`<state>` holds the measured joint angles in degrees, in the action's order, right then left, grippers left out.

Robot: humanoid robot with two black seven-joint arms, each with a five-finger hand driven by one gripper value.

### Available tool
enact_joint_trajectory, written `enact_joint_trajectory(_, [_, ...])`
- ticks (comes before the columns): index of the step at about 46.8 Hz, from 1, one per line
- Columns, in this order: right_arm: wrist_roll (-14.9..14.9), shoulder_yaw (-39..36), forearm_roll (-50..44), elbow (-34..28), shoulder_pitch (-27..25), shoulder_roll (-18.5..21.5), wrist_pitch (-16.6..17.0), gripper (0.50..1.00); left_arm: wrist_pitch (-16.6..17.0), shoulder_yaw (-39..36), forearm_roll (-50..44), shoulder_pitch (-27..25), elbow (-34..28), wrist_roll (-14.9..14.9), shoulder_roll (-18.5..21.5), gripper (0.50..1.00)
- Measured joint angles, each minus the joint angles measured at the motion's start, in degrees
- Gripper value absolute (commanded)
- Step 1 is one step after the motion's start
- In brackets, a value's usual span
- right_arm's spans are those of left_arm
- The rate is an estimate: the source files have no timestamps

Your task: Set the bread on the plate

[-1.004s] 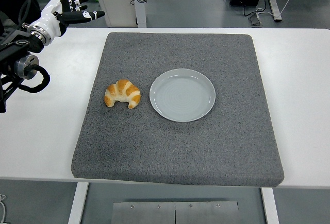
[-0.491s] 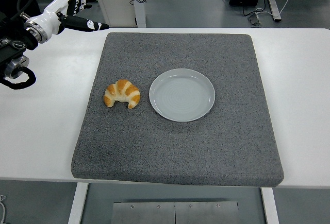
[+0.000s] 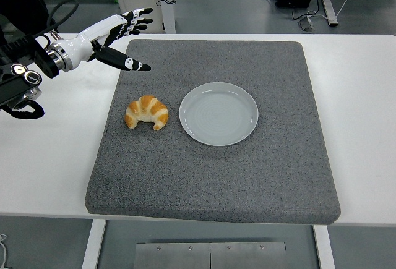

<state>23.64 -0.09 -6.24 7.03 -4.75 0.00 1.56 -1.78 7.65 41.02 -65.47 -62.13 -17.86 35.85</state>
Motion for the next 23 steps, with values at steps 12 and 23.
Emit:
enact_joint_trajectory(12, [0.01, 0.0, 0.0, 0.0, 0.01, 0.0, -0.05, 1.0, -0.02, -0.51, 6.54, 0.94, -9.07, 0.01, 6.03, 0.971])
enact_joint_trajectory(23, [0.0, 0.0, 0.0, 0.0, 0.0, 0.0, 0.0, 1.0, 0.16, -4.12, 10.82, 1.47, -9.55, -0.01, 6.86, 0.971])
